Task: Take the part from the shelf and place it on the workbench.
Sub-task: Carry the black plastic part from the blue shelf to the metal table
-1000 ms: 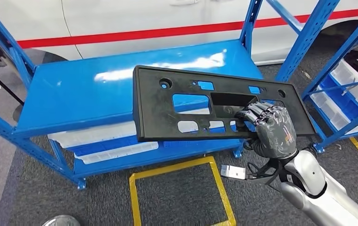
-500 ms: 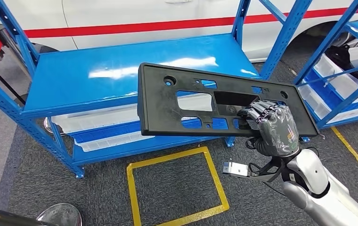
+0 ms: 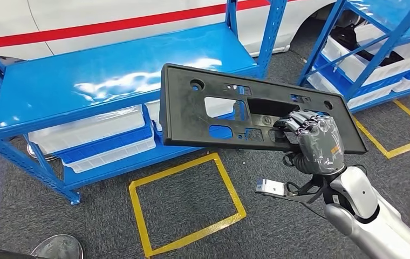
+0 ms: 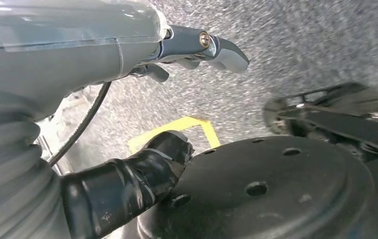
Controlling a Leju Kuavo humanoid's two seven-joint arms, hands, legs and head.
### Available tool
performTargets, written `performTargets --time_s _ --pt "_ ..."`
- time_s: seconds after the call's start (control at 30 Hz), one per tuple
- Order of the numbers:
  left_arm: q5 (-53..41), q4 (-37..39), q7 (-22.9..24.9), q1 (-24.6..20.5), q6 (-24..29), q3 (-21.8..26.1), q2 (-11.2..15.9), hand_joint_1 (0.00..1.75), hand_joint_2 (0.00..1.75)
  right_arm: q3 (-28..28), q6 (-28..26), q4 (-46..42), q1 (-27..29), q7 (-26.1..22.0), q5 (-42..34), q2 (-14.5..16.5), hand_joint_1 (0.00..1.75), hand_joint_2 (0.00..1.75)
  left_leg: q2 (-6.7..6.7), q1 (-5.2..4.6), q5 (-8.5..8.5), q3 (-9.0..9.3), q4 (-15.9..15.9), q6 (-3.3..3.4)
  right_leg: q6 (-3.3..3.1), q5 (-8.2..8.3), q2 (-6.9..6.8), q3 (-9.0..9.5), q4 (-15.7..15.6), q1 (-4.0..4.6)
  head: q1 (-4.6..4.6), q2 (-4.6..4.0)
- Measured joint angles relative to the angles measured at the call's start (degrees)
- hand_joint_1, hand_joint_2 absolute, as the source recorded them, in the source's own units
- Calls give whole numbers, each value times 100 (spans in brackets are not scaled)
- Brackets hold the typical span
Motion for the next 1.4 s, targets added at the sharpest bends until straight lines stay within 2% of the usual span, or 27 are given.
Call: performTargets --time_s 0.03,0.1,0.17,0.23,0.27,0.3,0.33,0.4,0.43,0.5,0.53,0.57,0.63,0.7,0.73,0.77,0.8,0.87,0.93,0.97,1.03,1.13,1.2,1.27,1.3,1.33,1.4 --pt "-1 0 0 -2 0 -6 1 0 175 0 1 0 0 0 0 0 175 175 -68 0 165 262 -308 27 16 71 61 -92 16 -3 -1 0" --pt "-1 0 -1 -3 0 -13 4 0 175 0 1 -2 -4 3 0 0 175 175 -335 -1 230 829 -1134 97 67 201 175 -228 42 -7 1 1" --pt "-1 0 -1 -1 0 -17 6 0 175 0 7 -8 -12 8 0 -1 175 175 -483 -19 157 1071 -1582 136 141 341 282 -281 15 -17 2 2" --pt "-1 0 -1 -2 -7 -21 -2 0 175 5 39 -11 -20 8 16 0 175 175 -363 -15 262 1018 -1645 166 211 471 355 -309 -57 -23 4 2" --pt "-1 0 -3 -5 -25 -22 -2 0 175 24 84 -10 -61 17 52 5 175 175 -278 -6 333 969 -1666 200 230 413 292 -350 -33 -23 6 2" --pt "5 0 -11 -3 -59 -23 7 0 175 76 154 2 -160 47 129 31 175 175 -183 4 413 905 -1689 234 241 232 177 -414 87 -25 10 1" --pt "14 0 -23 0 -107 -24 25 0 175 174 229 29 -317 106 248 88 175 175 -83 3 480 831 -1697 258 250 -58 28 -493 324 -39 11 1" --pt "34 0 -56 7 -202 -23 78 0 175 523 333 133 -731 311 512 278 175 175 136 -11 603 669 -1682 271 310 -614 -142 -648 1049 -77 13 1" --pt "39 0 -73 5 -233 -23 101 0 175 734 346 199 -900 414 602 373 175 175 238 -14 663 576 -1662 262 346 -694 -169 -671 1386 -102 13 0" --pt "44 0 -96 -16 -260 -23 137 0 175 1085 345 306 -1114 541 666 492 175 175 397 -16 767 373 -1600 232 405 -482 -201 -496 1620 -152 12 0" --pt "44 0 -100 -26 -262 -22 149 0 175 1186 341 339 -1179 566 668 522 175 175 449 -15 806 274 -1556 209 423 -332 -242 -259 1436 -174 11 0" --pt "45 0 -101 -37 -262 -22 162 0 175 1250 336 363 -1241 583 666 544 175 175 491 -17 836 188 -1513 182 430 -315 -334 44 1085 -182 11 1" --pt "45 0 -101 -43 -261 -22 180 0 175 1318 326 392 -1344 606 655 574 175 175 569 -22 893 86 -1437 112 372 -499 -504 583 316 -125 9 1" --pt "50 0 -98 -37 -260 -22 187 0 175 1372 322 418 -1432 620 644 593 175 175 649 -5 966 55 -1420 38 257 -619 -525 728 -16 -37 8 1" --pt "54 0 -95 -35 -260 -22 189 0 175 1414 325 436 -1484 631 645 610 175 175 653 13 983 37 -1420 -7 195 -577 -492 694 -39 -32 9 1" --pt "57 0 -83 -29 -261 -22 190 0 175 1474 329 461 -1556 644 649 638 175 175 570 34 932 1 -1385 -52 138 -521 -448 649 -54 -29 9 1" --pt "58 0 -65 -21 -261 -23 190 0 175 1551 336 495 -1646 658 659 679 175 175 431 48 787 -57 -1264 -89 74 -457 -404 592 -68 -34 8 1" --pt "46 0 -11 -2 -263 -27 191 0 175 1735 346 574 -1833 690 686 791 175 175 105 59 275 -244 -701 -123 -19 -330 -299 452 -73 -25 7 1" --pt "35 0 24 11 -264 -36 190 0 175 1900 350 651 -1951 716 709 885 175 175 5 57 -109 -387 -45 -110 -55 -223 -175 297 -54 2 8 0" --pt "35 0 31 15 -261 -39 188 0 175 1969 349 686 -1990 729 716 915 175 175 -1 57 -126 -364 91 -100 -53 -175 -112 218 -37 11 7 0" --pt "40 0 28 21 -252 -42 185 0 175 2084 346 746 -2064 762 721 957 175 175 -40 58 127 -35 -246 -67 -33 -87 22 65 10 13 6 0" --pt "44 0 0 32 -249 -43 180 0 175 2183 338 798 -2157 827 732 995 175 175 -384 71 374 604 -1274 -4 39 37 194 -116 75 1 7 1" --pt "44 0 -23 33 -255 -44 174 0 175 2223 333 821 -2195 860 735 1003 175 175 -464 60 390 690 -1479 8 106 155 300 -185 59 -14 9 2" --pt "44 0 -40 19 -261 -45 158 0 175 2252 326 837 -2194 879 735 1001 175 175 -319 64 488 654 -1531 43 171 213 351 -221 25 -18 10 1" --pt "44 0 -47 15 -262 -46 150 0 175 2262 320 843 -2190 890 730 996 175 175 -236 70 544 632 -1563 76 195 120 279 -258 92 -12 14 1" --pt "44 0 -51 21 -257 -48 143 0 175 2269 309 846 -2180 901 713 988 175 175 -142 77 602 599 -1594 118 210 -77 163 -327 280 -6 18 1" --pt "42 0 -54 39 -237 -50 142 0 175 2253 251 818 -2076 918 599 922 175 175 21 52 687 493 -1592 190 234 -618 -75 -523 972 -22 23 1"
